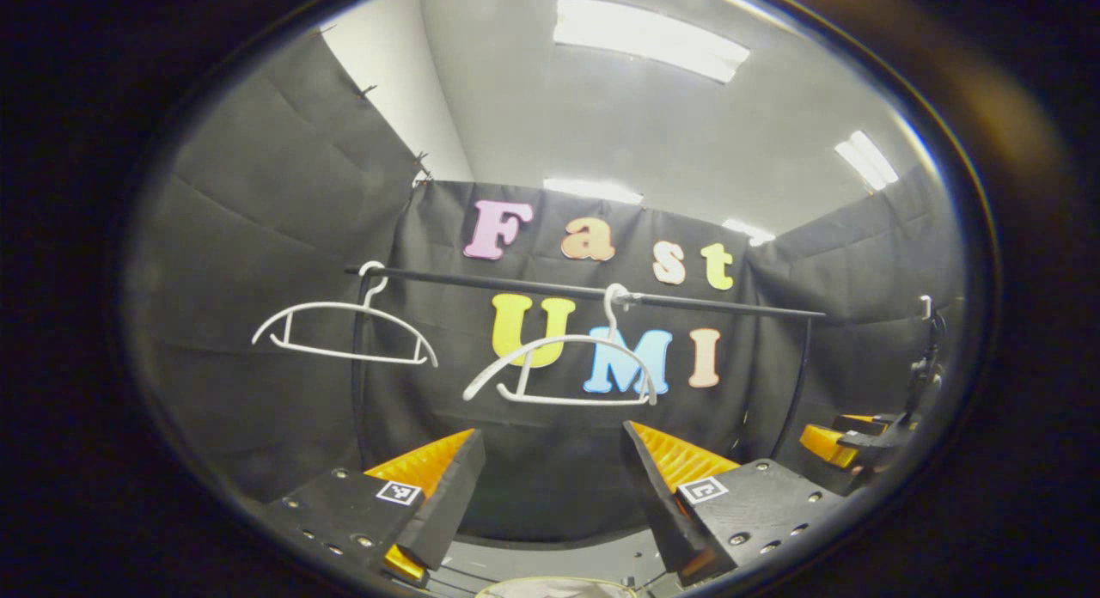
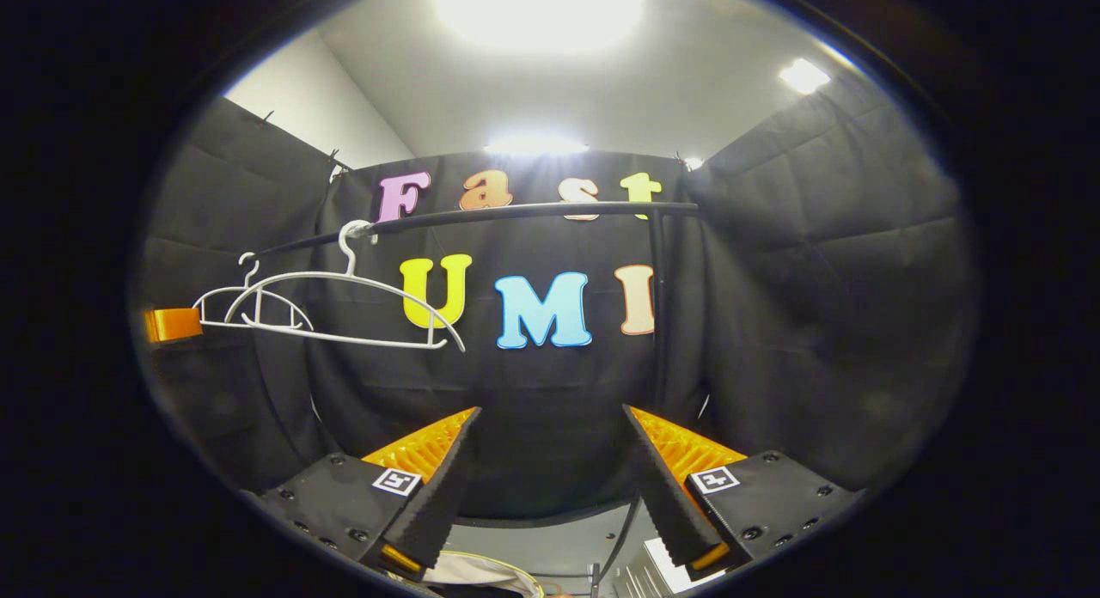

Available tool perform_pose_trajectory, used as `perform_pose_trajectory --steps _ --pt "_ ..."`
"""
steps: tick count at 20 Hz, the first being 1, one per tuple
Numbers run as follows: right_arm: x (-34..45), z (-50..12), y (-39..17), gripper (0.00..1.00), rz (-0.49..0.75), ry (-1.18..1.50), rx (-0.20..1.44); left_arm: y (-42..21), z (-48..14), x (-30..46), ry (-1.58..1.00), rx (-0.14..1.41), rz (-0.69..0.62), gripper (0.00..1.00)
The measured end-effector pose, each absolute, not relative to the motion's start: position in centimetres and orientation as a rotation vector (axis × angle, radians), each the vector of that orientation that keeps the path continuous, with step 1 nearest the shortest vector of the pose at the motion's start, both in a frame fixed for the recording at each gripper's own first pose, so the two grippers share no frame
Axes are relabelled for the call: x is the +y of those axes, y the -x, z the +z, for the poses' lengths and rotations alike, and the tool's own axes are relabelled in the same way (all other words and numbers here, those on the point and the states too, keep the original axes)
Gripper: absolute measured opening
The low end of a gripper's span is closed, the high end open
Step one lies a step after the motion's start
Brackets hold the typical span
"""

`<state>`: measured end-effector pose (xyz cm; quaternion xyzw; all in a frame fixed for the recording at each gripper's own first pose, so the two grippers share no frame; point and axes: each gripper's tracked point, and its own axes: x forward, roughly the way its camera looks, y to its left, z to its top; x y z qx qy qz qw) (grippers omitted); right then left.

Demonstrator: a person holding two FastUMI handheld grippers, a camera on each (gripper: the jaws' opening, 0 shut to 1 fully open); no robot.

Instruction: Grasp the clothes on the hanger with both hands and then place them into the laundry hamper below.

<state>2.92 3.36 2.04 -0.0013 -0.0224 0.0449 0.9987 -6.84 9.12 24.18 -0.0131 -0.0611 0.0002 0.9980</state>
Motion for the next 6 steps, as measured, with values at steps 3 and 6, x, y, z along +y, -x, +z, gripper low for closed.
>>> perform_pose_trajectory --steps 3,6 --pt "3.8 1.8 -3.2 0.97 0.097 0.003 -0.038 6.3 22.7 9.9 0.041 -0.093 0.024 0.92" --pt "4.6 1.3 -3.4 0.97 0.118 0.012 -0.024 6.1 21.9 10.1 0.038 -0.073 0.039 0.93"
